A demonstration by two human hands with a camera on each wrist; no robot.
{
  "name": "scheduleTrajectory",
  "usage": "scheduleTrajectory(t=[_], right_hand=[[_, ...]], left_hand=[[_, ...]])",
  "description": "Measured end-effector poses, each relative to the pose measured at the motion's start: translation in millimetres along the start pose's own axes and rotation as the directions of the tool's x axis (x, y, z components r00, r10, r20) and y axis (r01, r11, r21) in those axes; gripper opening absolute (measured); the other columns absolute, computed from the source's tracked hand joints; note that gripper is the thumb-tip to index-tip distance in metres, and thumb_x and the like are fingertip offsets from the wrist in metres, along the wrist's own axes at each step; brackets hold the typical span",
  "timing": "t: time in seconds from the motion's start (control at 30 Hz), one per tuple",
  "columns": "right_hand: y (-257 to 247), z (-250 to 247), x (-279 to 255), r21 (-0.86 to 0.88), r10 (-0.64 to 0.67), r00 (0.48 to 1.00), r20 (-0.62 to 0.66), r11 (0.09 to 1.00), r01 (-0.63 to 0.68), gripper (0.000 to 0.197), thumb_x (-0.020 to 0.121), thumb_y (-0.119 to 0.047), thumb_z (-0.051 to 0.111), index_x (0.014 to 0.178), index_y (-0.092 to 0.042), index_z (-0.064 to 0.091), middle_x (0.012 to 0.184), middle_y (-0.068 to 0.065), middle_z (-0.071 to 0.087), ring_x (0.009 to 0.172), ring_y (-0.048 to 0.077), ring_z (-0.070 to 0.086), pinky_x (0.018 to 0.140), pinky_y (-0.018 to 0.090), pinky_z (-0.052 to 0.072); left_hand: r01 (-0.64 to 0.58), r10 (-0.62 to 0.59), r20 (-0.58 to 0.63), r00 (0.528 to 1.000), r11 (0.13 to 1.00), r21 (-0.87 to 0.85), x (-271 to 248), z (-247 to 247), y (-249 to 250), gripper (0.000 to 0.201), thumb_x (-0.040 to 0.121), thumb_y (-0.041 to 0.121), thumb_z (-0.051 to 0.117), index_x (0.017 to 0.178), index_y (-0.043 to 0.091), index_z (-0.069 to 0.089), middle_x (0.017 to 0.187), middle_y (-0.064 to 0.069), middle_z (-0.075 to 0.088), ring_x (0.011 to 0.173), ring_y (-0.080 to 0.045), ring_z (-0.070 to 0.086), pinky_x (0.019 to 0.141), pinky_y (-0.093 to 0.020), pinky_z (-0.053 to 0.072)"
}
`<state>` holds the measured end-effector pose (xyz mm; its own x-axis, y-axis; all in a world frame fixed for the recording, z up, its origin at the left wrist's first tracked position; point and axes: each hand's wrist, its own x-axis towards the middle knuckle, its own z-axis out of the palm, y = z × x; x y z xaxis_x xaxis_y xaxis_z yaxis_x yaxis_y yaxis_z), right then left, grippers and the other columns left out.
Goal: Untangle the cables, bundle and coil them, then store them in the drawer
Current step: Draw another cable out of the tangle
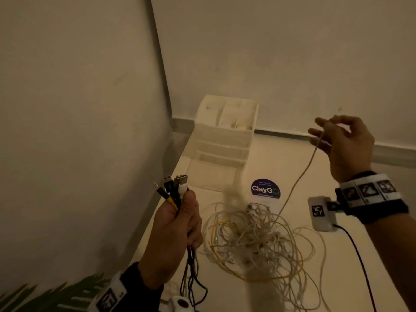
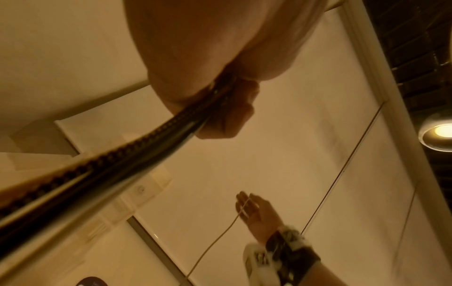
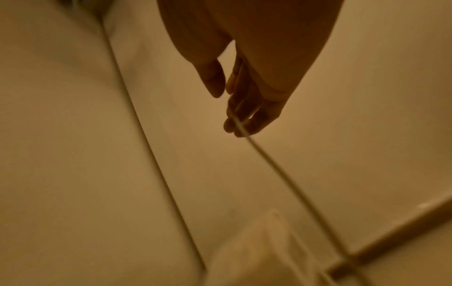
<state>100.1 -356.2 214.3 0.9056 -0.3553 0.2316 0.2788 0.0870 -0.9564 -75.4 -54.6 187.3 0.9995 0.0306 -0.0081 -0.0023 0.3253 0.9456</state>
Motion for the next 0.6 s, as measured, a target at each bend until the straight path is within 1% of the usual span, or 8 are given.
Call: scheduleTrajectory(t=[0.1,0.2,0.27,0.33,0.4,0.47,0.53,0.6], right_hand=[[-60,21,3,0.151,-0.099,0.991,-0.086,0.982,0.111,0.015,0.089,-0.007,0.057,0.097,-0.015,0.048,0.102,0.015,0.072,0.082,0.031,0.071,0.071,0.039,0.058],[-111,34,8,0.129,-0.252,0.964,-0.087,0.957,0.262,0.018,0.091,-0.007,0.048,0.106,-0.013,0.041,0.103,0.011,0.073,0.072,0.026,0.067,0.060,0.032,0.050],[-138,43,-2,0.060,-0.329,0.944,0.020,0.943,0.327,0.027,0.093,-0.010,0.048,0.118,-0.005,0.041,0.105,0.008,0.073,0.069,0.023,0.065,0.056,0.031,0.046],[-149,56,-31,-0.017,-0.359,0.909,0.211,0.929,0.370,0.025,0.095,-0.011,0.051,0.119,-0.003,0.049,0.103,0.006,0.073,0.065,0.020,0.064,0.054,0.030,0.047],[-136,69,-78,-0.076,-0.357,0.838,0.413,0.903,0.423,0.015,0.094,-0.008,0.056,0.108,-0.011,0.060,0.091,0.003,0.074,0.057,0.017,0.062,0.051,0.027,0.048],[-108,78,-133,-0.182,-0.276,0.783,0.557,0.880,0.440,0.014,0.089,-0.007,0.064,0.100,-0.017,0.067,0.077,-0.005,0.072,0.052,0.012,0.062,0.053,0.020,0.048],[-78,85,-187,-0.265,-0.168,0.794,0.584,0.885,0.382,0.015,0.084,-0.011,0.070,0.096,-0.020,0.071,0.069,-0.012,0.068,0.054,0.009,0.063,0.056,0.015,0.048],[-56,91,-228,-0.295,-0.088,0.845,0.528,0.914,0.280,0.010,0.084,-0.014,0.070,0.091,-0.020,0.070,0.068,-0.012,0.067,0.057,0.011,0.065,0.055,0.017,0.050]], left_hand=[[-0.043,0.044,-0.013,0.999,0.999,0.017,-5,5,5,0.036,0.090,0.040,0.048,0.065,0.016,0.040,0.061,-0.014,0.014,0.042,-0.014,0.021,0.043,-0.027,0.034],[-0.066,0.066,-0.016,0.998,0.997,0.051,-11,5,9,0.036,0.090,0.040,0.048,0.064,0.017,0.041,0.061,-0.012,0.015,0.044,-0.014,0.020,0.044,-0.028,0.037],[-0.075,0.075,-0.012,0.997,0.996,0.038,-15,2,11,0.033,0.089,0.037,0.052,0.067,0.015,0.041,0.059,-0.008,0.017,0.046,-0.016,0.017,0.042,-0.027,0.026],[-0.102,0.103,-0.003,0.995,0.994,0.039,-19,-2,13,0.026,0.086,0.028,0.060,0.073,0.011,0.047,0.056,-0.005,0.021,0.044,-0.015,0.016,0.044,-0.025,0.021],[-0.145,0.145,0.002,0.989,0.989,0.028,-23,-6,16,0.020,0.082,0.022,0.068,0.080,0.008,0.054,0.057,-0.006,0.025,0.042,-0.015,0.019,0.044,-0.023,0.025],[-0.184,0.184,0.005,0.983,0.983,0.004,-27,-8,18,0.024,0.078,0.024,0.070,0.088,0.006,0.058,0.059,-0.007,0.027,0.042,-0.014,0.021,0.044,-0.023,0.027],[-0.201,0.201,-0.004,0.980,0.980,0.000,-29,-9,20,0.027,0.078,0.024,0.072,0.094,0.005,0.059,0.058,-0.005,0.029,0.042,-0.015,0.022,0.044,-0.024,0.028],[-0.182,0.184,-0.036,0.982,0.983,0.036,-32,-8,17,0.027,0.081,0.022,0.075,0.094,0.003,0.060,0.056,-0.005,0.031,0.041,-0.015,0.025,0.045,-0.025,0.029]])
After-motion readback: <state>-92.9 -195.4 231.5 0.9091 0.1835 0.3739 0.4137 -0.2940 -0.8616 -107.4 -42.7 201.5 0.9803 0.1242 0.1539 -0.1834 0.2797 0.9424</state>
